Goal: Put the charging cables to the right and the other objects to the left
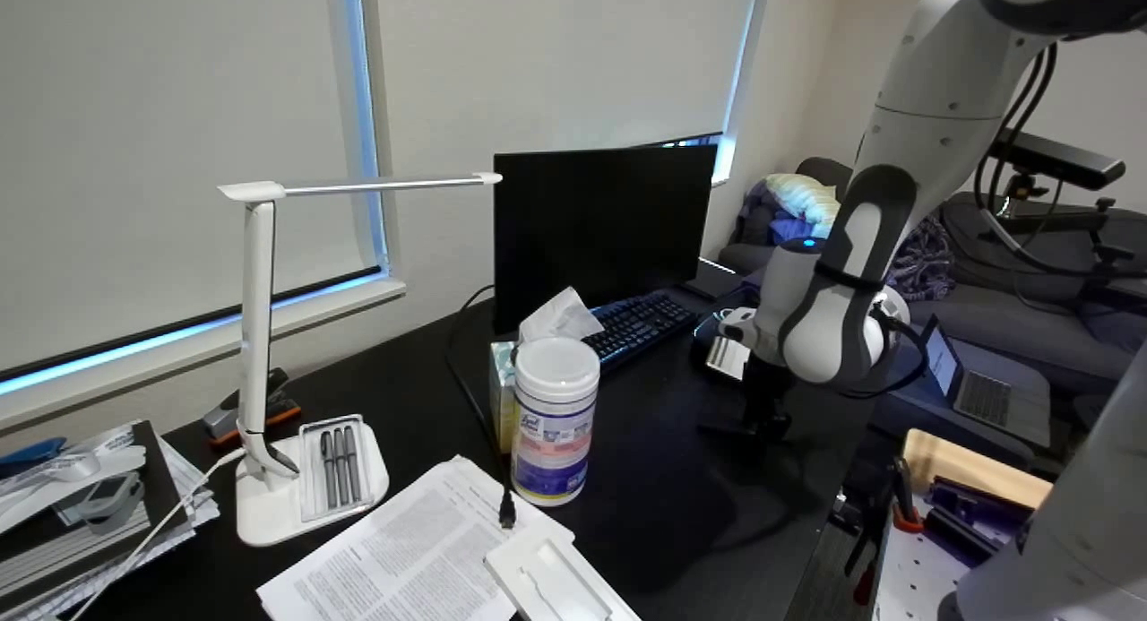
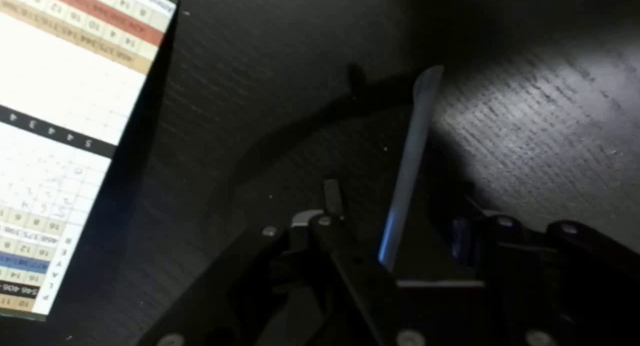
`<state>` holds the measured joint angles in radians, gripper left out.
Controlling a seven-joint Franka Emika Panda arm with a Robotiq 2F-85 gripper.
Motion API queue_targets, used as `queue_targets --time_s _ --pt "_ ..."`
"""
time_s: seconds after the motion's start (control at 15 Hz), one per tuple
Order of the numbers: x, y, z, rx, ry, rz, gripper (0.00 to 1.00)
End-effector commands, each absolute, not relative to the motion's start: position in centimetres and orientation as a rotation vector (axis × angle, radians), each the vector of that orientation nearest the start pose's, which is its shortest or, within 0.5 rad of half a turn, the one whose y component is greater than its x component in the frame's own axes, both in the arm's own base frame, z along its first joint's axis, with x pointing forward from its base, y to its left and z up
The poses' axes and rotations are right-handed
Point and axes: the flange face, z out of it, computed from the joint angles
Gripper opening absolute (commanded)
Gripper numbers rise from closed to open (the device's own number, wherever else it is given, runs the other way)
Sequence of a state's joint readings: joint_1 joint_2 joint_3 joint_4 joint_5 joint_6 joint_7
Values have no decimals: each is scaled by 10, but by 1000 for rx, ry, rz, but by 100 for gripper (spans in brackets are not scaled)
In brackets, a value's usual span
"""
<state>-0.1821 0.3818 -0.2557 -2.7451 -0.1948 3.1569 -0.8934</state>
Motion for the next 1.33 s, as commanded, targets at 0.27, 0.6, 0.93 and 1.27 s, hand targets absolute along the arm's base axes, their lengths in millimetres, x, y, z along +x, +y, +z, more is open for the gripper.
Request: queue_targets --time_s 0.27,0.6,0.93,1.27 --pt "333 -151 116 -3030 -1074 35 3" --pt "326 -160 123 -3035 -981 34 5" --pt "327 -162 143 -3023 -868 9 5" --pt "354 -126 184 -3007 -722 -45 5"
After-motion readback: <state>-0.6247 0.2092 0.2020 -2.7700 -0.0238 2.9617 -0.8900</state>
